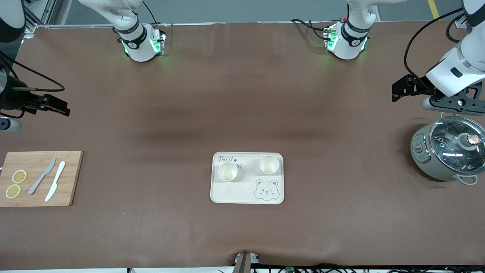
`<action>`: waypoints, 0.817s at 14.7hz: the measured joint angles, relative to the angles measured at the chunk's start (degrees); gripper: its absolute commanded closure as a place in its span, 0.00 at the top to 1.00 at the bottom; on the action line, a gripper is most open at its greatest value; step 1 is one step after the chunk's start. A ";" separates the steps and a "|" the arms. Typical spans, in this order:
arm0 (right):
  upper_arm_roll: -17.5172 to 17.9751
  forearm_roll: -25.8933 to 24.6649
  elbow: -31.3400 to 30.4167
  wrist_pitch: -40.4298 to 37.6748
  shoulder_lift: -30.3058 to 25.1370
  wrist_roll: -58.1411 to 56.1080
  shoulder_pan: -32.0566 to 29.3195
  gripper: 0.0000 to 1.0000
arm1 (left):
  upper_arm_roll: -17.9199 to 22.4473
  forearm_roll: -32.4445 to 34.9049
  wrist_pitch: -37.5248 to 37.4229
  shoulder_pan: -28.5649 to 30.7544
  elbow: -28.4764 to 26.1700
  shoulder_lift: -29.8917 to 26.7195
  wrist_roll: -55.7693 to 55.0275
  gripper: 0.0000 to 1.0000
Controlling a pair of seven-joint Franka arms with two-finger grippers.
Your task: Place white IKEA cup upright on tray with both arms
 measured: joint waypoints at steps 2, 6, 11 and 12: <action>0.00 -0.06 -0.67 0.00 -0.65 0.00 -0.93 1.00 | 0.00 0.00 -0.25 -0.01 0.07 0.00 -0.42 1.00; 0.47 -0.06 -1.12 0.49 -1.66 -0.02 -1.17 1.00 | 0.00 0.00 -0.39 0.09 0.12 0.00 -0.51 1.00; 0.89 -0.05 -1.20 1.87 -1.65 0.00 -1.10 1.00 | 0.04 0.00 -0.46 0.18 0.12 0.00 -0.52 1.00; 0.89 -0.05 -1.20 1.87 -1.65 0.00 -1.09 1.00 | 0.05 0.00 -0.47 0.18 0.12 0.00 -0.52 1.00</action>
